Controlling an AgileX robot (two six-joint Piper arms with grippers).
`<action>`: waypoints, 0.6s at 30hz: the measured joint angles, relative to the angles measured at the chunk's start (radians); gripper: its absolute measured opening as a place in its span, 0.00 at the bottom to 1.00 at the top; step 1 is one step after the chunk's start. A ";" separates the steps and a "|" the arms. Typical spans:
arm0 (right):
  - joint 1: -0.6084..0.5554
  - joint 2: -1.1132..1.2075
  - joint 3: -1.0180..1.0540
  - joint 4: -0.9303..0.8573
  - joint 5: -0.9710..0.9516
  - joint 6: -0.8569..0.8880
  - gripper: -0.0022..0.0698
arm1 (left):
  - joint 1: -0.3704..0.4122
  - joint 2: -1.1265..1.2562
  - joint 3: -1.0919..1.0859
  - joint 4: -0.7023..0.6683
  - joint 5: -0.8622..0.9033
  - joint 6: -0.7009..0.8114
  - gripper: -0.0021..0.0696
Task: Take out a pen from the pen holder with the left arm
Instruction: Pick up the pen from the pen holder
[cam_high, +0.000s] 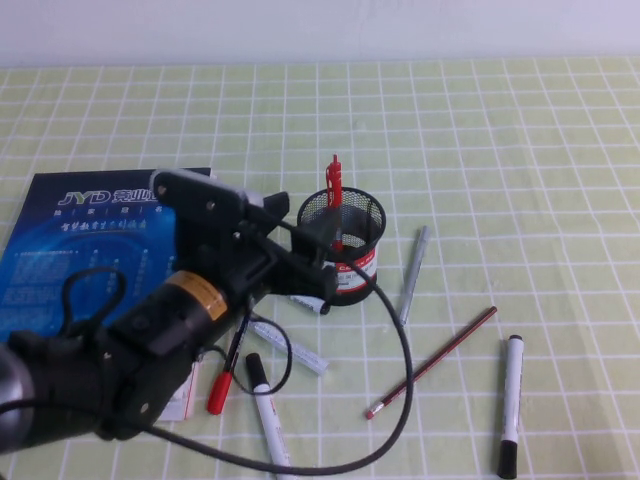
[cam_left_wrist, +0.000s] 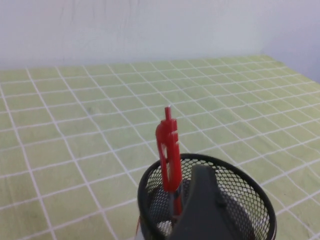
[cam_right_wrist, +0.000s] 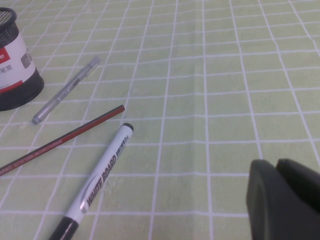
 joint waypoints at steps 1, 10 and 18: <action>0.000 0.000 0.000 0.000 0.000 0.000 0.01 | 0.000 0.013 -0.022 0.019 0.009 0.000 0.62; 0.000 0.000 0.000 0.000 0.000 0.000 0.01 | 0.000 0.101 -0.186 0.055 0.119 -0.028 0.63; 0.000 0.000 0.000 0.000 0.000 0.000 0.01 | 0.000 0.170 -0.302 0.055 0.213 -0.030 0.63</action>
